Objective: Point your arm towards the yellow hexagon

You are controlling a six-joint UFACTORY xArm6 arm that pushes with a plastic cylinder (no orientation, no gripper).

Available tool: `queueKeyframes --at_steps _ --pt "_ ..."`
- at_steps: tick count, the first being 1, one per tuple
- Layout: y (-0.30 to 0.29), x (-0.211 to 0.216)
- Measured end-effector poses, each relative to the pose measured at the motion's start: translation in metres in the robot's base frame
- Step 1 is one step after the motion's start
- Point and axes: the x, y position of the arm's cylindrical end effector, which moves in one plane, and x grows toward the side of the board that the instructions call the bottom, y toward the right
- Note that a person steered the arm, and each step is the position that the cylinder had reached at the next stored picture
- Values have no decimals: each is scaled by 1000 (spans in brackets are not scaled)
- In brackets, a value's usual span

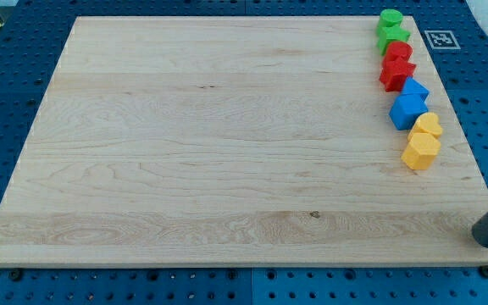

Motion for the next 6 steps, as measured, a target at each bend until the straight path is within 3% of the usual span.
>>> queueKeyframes --at_steps 3,6 --pt "20 -34" --pt "20 -34"
